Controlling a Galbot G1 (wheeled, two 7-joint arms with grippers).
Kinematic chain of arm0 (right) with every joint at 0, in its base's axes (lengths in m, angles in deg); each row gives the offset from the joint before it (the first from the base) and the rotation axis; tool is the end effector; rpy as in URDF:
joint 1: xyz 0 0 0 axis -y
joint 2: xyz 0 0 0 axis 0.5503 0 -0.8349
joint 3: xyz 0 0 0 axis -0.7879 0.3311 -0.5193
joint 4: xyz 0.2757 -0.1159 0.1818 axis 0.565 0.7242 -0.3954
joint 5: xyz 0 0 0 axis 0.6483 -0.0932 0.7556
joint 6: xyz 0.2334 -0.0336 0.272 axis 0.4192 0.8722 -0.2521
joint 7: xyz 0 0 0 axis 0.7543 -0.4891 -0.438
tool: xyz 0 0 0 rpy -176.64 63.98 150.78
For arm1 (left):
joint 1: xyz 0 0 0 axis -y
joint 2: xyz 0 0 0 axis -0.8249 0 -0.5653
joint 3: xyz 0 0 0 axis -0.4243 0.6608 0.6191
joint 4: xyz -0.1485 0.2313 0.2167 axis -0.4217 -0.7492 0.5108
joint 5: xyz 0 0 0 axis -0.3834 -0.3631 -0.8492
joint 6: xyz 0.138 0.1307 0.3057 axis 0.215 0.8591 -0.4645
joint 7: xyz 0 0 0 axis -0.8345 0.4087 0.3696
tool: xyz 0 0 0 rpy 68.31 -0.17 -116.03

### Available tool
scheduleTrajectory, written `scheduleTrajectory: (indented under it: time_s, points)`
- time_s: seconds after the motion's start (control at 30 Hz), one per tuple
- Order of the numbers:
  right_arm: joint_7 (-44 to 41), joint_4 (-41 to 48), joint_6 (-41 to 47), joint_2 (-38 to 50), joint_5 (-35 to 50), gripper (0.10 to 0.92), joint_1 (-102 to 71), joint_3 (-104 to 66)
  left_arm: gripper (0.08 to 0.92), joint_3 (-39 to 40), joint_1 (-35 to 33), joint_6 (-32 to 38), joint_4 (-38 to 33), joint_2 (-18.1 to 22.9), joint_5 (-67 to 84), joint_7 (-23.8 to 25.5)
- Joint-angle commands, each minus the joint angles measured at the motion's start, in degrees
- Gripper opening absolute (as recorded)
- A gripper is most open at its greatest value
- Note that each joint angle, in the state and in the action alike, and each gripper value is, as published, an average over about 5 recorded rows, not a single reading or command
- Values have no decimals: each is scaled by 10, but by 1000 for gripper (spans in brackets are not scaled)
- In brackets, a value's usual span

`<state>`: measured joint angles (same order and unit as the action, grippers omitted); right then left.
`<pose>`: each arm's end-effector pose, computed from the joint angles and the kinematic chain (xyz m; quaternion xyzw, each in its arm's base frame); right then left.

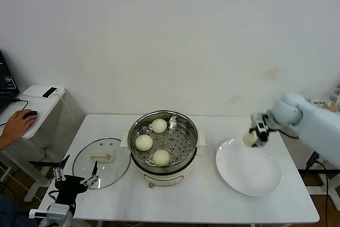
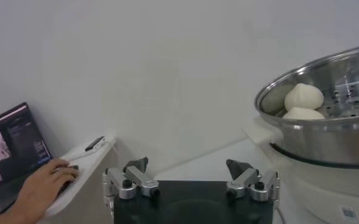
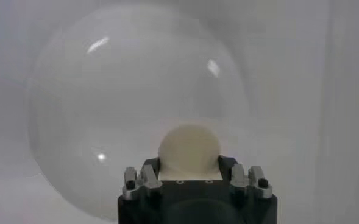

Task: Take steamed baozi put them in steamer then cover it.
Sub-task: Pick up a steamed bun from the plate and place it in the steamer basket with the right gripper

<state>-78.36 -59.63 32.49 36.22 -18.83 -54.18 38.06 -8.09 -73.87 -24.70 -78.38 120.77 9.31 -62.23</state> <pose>0.5104 -0.1409 -0.1143 0.4458 -0.5750 0.5637 0.3911 0.1472 0.0858 -0.2383 0.0254 -0.9691 -0.2222 0.1041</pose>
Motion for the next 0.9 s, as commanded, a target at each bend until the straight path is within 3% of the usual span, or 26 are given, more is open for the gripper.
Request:
scheduleTrajectory:
  time_s: [0.03,0.4,0.67,0.9]
  points:
    - [35,-74,76,-99,178,604,260,175,823,-2,0,0,1,-1,1,0]
    - [128,-71,160,-236,313,611,266,200,823,-2,3,0,6,5,1,0]
    - [195,-20,208,-308,337,611,196,206,823,-8,3,1,3,11,2,0]
    - [204,22,210,-331,315,611,148,210,823,-13,5,1,-1,13,3,0]
